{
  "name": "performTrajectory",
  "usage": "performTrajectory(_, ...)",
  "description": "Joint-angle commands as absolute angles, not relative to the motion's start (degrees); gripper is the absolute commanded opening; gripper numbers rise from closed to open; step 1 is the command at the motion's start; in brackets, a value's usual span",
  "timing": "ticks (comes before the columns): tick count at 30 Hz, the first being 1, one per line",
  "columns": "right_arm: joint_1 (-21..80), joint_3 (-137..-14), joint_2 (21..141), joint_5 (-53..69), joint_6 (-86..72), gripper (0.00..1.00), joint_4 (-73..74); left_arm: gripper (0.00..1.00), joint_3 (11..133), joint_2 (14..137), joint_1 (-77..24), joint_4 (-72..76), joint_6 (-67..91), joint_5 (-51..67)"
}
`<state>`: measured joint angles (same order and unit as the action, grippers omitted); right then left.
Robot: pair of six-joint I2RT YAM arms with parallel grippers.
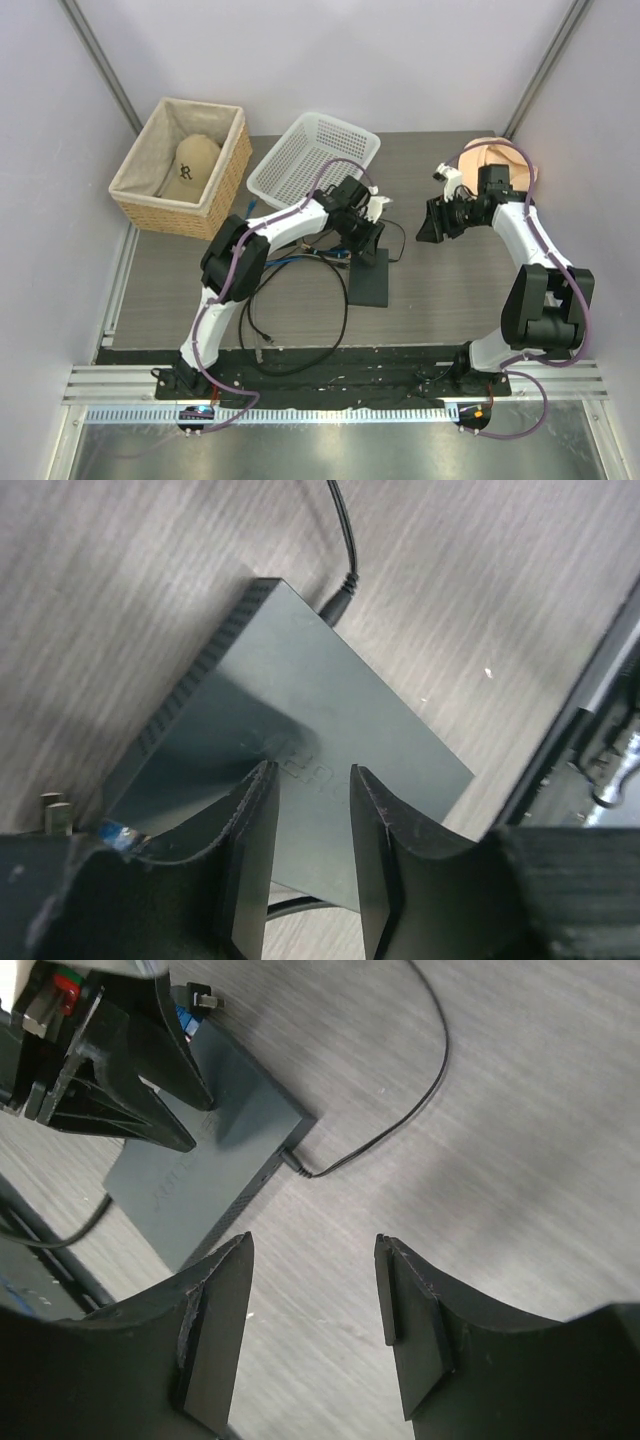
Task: Pull the plug from the switch port
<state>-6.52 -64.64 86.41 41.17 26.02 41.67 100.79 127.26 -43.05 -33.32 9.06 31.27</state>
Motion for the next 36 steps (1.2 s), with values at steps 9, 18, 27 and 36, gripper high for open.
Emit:
performTrajectory(9, -4.9, -63.6, 88.3, 43.2, 36.3, 0.60, 37.4, 0.43, 94.7, 124.7, -44.4, -38.2, 5.0, 19.9)
performTrajectory(18, -0.5, -59.1, 87.0, 41.6, 64.5, 0.58, 41.7, 0.44, 91.7, 127.5, -44.1, -37.2, 5.1, 17.8)
performTrajectory(27, 5.4, -43.7, 80.9, 40.9, 78.4, 0.50, 23.5, 0.45, 89.9, 129.3, -42.5, -37.5, 4.1, 25.7)
performTrajectory(36, 7.6, -42.9, 81.9, 39.9, 77.6, 0.46, 20.5, 0.46, 91.6, 131.0, -42.1, -37.5, 4.1, 27.6)
